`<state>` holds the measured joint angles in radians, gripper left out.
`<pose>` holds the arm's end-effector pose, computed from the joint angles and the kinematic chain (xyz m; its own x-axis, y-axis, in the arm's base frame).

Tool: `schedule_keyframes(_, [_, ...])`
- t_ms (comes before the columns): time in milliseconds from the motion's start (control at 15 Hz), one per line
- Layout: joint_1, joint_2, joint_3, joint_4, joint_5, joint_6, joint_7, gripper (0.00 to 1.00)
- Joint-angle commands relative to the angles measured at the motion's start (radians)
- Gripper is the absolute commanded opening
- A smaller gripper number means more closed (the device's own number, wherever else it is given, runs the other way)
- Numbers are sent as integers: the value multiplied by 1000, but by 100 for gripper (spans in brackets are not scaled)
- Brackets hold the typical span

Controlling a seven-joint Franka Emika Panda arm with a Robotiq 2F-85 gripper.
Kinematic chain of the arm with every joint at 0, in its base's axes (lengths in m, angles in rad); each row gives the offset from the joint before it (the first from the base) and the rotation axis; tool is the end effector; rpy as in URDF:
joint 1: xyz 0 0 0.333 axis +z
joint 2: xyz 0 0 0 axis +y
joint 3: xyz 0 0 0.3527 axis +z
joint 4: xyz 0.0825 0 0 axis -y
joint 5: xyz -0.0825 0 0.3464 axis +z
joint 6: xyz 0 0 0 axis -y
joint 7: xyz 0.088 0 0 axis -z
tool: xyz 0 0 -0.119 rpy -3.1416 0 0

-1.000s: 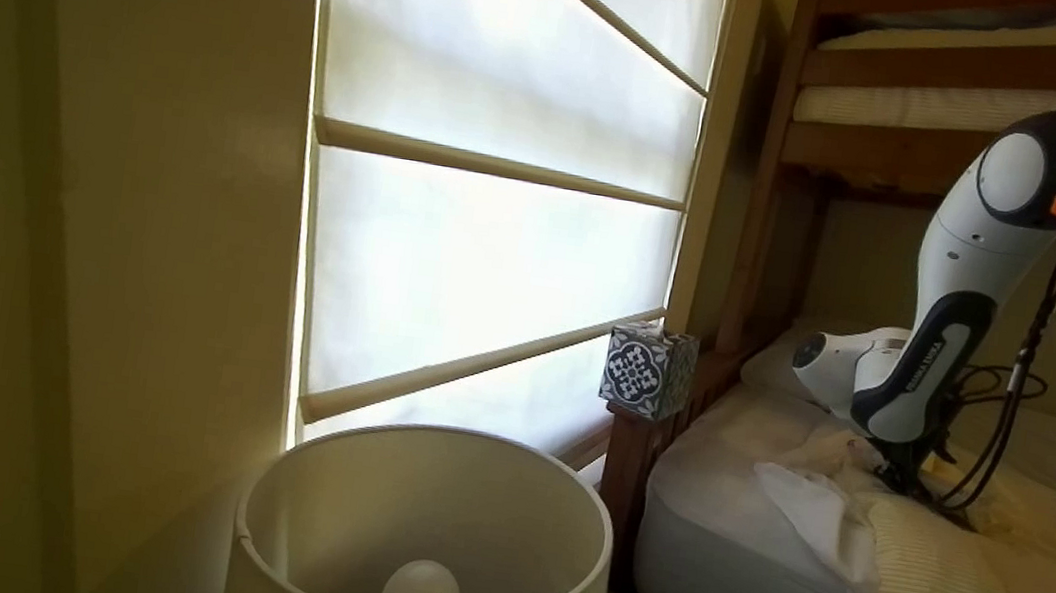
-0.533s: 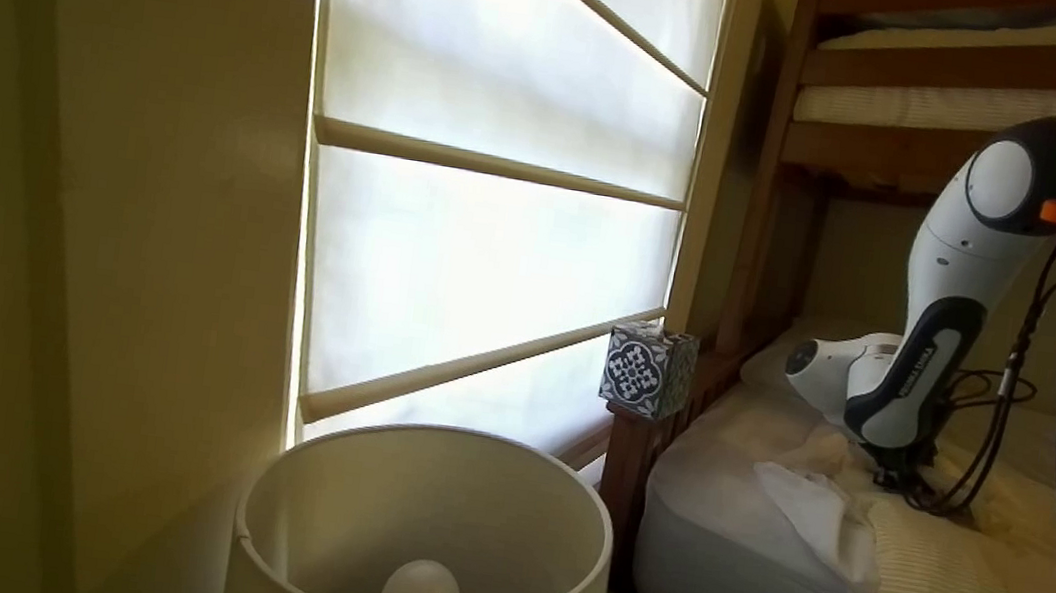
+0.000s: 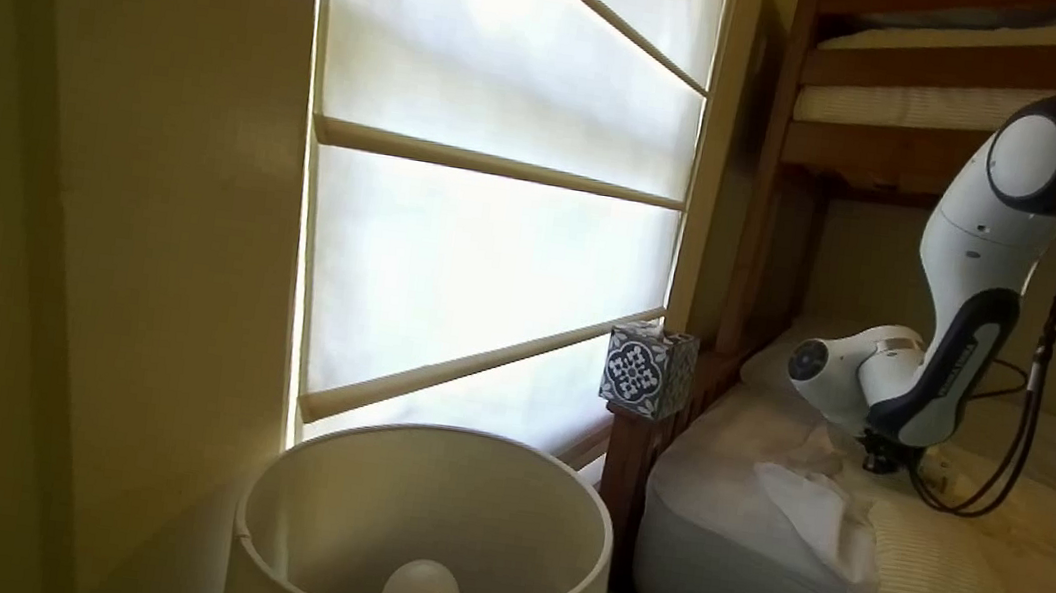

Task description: Put the book on headboard of the bed

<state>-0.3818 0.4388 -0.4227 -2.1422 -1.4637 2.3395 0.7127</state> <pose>0.3751 -0.4131 0.2671 0.9432 -0.3045 -0.1326 -0.0402 -0.5010 0.8645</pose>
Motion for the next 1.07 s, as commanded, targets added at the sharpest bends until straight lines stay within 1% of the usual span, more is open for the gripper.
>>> schedule_keyframes(0, [93,-174,-88,-151,-271,34,111,6])
schedule_keyframes(133, [121,-246,-122,-191,-421,45,160,6])
schedule_keyframes(200, [122,-297,-134,-214,-496,63,190,6])
schedule_keyframes(267, [99,-349,-136,-237,-569,103,223,6])
schedule_keyframes(333, [9,-404,-70,-244,-539,157,194,6])
schedule_keyframes(400, [-11,-431,-76,-246,-435,208,108,6])
schedule_keyframes(533, [-56,-465,-91,-240,-269,304,-50,6])
schedule_keyframes(667, [-75,-507,-95,-259,-89,224,-198,6])
schedule_keyframes(733, [-76,-533,-88,-254,-35,177,-238,6])
schedule_keyframes(933, [-66,-578,-59,-220,-194,23,-99,6])
schedule_keyframes(1000, [-64,-590,-49,-216,-257,-3,-73,6])
